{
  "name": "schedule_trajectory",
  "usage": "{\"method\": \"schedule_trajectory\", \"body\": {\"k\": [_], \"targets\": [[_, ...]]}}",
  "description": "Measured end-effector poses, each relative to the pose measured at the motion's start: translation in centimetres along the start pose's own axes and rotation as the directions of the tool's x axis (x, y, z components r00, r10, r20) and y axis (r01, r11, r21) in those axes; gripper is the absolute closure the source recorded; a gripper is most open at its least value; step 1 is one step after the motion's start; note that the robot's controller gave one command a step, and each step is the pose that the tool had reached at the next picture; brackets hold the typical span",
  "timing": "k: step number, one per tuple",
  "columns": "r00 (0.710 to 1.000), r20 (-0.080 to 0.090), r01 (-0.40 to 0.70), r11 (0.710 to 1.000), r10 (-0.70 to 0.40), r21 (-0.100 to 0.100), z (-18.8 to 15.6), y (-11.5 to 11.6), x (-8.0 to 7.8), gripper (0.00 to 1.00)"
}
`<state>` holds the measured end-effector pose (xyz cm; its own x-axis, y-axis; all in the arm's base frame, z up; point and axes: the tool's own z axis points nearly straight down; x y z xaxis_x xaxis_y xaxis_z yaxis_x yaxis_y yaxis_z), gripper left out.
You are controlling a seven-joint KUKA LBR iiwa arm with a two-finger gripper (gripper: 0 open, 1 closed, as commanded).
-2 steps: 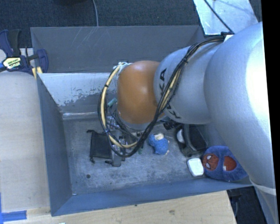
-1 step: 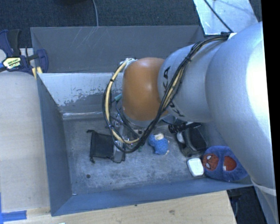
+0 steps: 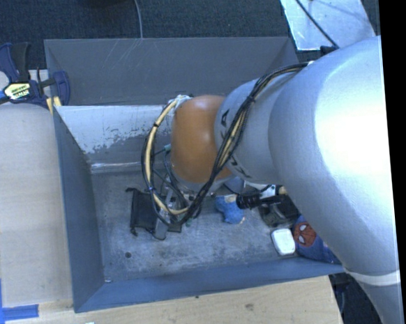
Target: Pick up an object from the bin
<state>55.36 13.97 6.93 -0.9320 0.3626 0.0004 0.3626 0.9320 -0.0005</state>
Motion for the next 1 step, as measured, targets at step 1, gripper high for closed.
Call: {"method": "schedule_trajectory", "body": {"k": [1], "targets": [[1.000, 0.001, 0.001, 1.000, -0.001, -0.001, -0.01, 0.00, -0.05, 0.00]]}}
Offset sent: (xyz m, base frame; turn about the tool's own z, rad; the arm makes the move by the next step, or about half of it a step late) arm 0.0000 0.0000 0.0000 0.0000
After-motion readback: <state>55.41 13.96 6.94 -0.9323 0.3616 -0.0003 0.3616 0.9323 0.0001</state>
